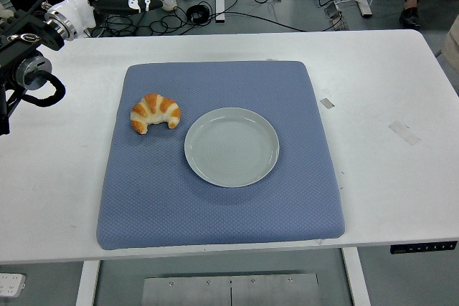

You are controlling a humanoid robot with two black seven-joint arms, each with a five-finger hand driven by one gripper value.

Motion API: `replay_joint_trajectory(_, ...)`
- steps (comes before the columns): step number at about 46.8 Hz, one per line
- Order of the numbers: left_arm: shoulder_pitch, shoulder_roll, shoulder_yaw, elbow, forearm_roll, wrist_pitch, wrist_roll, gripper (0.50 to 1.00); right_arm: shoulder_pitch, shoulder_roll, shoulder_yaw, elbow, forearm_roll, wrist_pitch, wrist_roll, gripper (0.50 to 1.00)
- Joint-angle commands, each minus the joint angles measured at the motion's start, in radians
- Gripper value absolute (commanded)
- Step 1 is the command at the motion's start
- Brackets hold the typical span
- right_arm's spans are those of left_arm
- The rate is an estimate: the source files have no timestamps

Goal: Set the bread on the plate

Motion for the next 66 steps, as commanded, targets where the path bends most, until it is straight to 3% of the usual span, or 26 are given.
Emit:
replay_joint_trajectory(1, 0.0, 0.0, 0.0, 0.0, 0.001, 0.0, -0.001, 0.969, -0.001, 0.0, 0.0, 0.0, 0.0, 0.0, 0.0, 1.0)
replay_joint_trajectory(43, 0.02, 0.0, -0.04, 0.0, 0.0, 0.0, -0.001, 0.969, 0.0, 0.0, 0.0, 0.0, 0.0, 0.0, 0.0, 1.0)
replay_joint_trajectory(54, -0.017, 0.0, -0.026, -0.002, 0.017, -0.005, 0.011, 0.969, 0.0, 0.0, 0.0, 0.0, 0.0, 0.0, -0.001, 1.0)
replay_joint_trajectory(66, -0.084, 0.0, 0.126, -0.002, 0.021, -0.012, 0.017, 0.968, 0.0, 0.0, 0.0, 0.002, 0.0, 0.0, 0.0, 1.0)
